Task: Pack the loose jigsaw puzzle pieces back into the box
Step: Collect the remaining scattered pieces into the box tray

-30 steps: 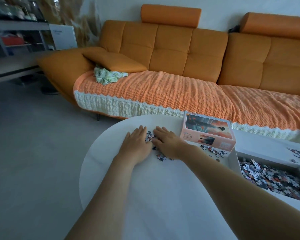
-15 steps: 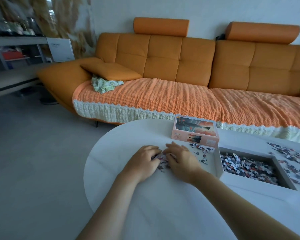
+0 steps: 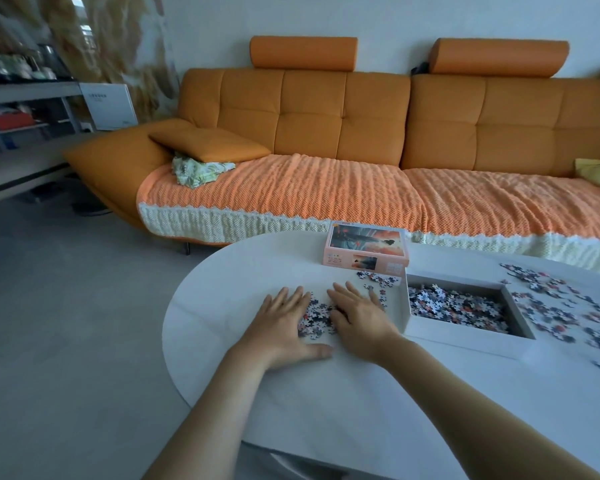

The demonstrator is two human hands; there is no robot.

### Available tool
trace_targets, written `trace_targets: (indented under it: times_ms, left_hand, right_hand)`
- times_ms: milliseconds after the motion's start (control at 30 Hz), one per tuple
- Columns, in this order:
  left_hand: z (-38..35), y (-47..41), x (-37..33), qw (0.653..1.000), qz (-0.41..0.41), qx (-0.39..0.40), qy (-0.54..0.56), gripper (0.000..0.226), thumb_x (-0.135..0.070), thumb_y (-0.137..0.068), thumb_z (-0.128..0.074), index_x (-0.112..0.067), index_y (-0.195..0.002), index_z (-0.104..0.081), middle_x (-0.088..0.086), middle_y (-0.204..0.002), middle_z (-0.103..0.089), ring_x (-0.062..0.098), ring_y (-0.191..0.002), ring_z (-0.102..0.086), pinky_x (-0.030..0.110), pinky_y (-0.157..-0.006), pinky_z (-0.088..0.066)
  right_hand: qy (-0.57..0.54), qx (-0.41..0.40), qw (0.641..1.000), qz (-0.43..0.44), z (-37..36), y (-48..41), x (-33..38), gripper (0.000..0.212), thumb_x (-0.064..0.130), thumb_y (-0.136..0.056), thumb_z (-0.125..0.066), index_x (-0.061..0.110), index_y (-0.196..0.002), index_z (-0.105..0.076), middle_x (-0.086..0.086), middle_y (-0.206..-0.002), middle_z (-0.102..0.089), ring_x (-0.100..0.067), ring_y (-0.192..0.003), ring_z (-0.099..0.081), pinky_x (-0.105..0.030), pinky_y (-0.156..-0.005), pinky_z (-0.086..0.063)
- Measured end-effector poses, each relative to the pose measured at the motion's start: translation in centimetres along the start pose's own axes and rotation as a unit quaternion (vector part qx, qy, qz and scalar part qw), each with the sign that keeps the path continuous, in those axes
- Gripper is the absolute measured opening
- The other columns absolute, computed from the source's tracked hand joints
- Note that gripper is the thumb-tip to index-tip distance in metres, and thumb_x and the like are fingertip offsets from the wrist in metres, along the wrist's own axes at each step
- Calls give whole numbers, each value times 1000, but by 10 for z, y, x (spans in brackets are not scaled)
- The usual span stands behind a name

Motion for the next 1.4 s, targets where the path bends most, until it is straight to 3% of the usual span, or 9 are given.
trace_targets:
  times_ms: [233, 400, 567, 733, 867, 1000, 1100, 1200, 1400]
  left_hand:
    - [1, 2, -15, 999, -5, -38, 22, 96, -68, -86, -50, -21, -156, -4, -7, -163, -3, 15, -150, 0, 32, -121, -6]
    - [2, 9, -44, 994, -37, -55, 86, 81, -49, -83, -52, -16, -152, -27, -3, -158, -26, 14, -146, -14, 23, -118, -12]
    - [-6, 28, -78, 986, -67, -66, 139, 62, -23, -89, -54, -15, -147, -35, -5, -148, -34, 8, -141, -19, 17, -113, -16]
    - [-18, 44, -107, 985, -87, -64, 135, 59, -22, -93, -52, -17, -148, -32, -6, -148, -32, 7, -140, -18, 12, -108, -14]
    - [-27, 46, -138, 984, -91, -59, 139, 65, -20, -93, -50, -19, -152, -21, -4, -150, -28, 7, -141, -15, 17, -110, -16]
    - [-35, 41, -167, 982, -95, -59, 153, 71, -18, -91, -50, -17, -153, -16, -2, -149, -30, 9, -140, -17, 15, -108, -16]
    - [-41, 32, -188, 979, -110, -57, 160, 73, -20, -90, -52, -17, -153, -17, -1, -147, -32, 13, -139, -19, 20, -110, -20]
    - [-48, 19, -203, 976, -106, -48, 185, 73, -25, -89, -54, -19, -153, -20, -1, -142, -35, 15, -138, -23, 27, -112, -24]
    - [-36, 4, -212, 926, -52, -1, 373, 51, -26, -96, -53, -29, -145, -39, -11, -137, -47, 1, -122, -45, 18, -98, -33]
  right_hand:
    - [43, 67, 996, 32, -4, 16, 9, 54, 32, -102, -28, 20, -154, -17, -1, -163, -6, -16, -150, 1, -35, -120, 1]
    - [8, 68, 996, 54, -3, 39, 6, 54, 27, -103, -30, 19, -155, -16, 0, -162, -10, -16, -150, -4, -33, -120, -1]
    - [-17, 57, 995, 81, 8, 76, 0, 50, 22, -103, -31, 23, -153, -23, 7, -161, -16, -16, -149, -8, -34, -120, -4]
    - [-36, 66, 993, 91, 19, 110, -18, 50, 17, -103, -33, 28, -151, -28, 11, -160, -19, -13, -148, -10, -33, -122, -6]
    - [-71, 43, 991, 108, 35, 129, -33, 51, 8, -96, -40, 27, -143, -45, 15, -153, -34, -9, -138, -32, -24, -115, -21]
    - [-104, -6, 991, 86, 51, 144, -59, 48, 1, -91, -45, 26, -128, -62, 21, -140, -50, -3, -125, -47, -7, -101, -28]
    - [-155, -51, 986, 29, 60, 150, -85, 46, 0, -87, -52, 28, -119, -69, 21, -126, -62, 3, -116, -55, -13, -101, -39]
    - [-191, -85, 977, -31, 71, 152, -105, 47, -1, -83, -54, 32, -111, -72, 20, -108, -70, 7, -100, -60, -5, -88, -42]
    - [-322, -135, 931, -109, 97, 154, -130, 41, -8, -87, -49, 23, -97, -74, 13, -91, -74, 4, -87, -68, -22, -83, -53]
Point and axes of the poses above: each hand's wrist, its own y-axis away from the middle knuckle, its own z-axis out of the back of the hand, x = y × z, the point moved 5 cm from there along -y, towards the middle knuckle
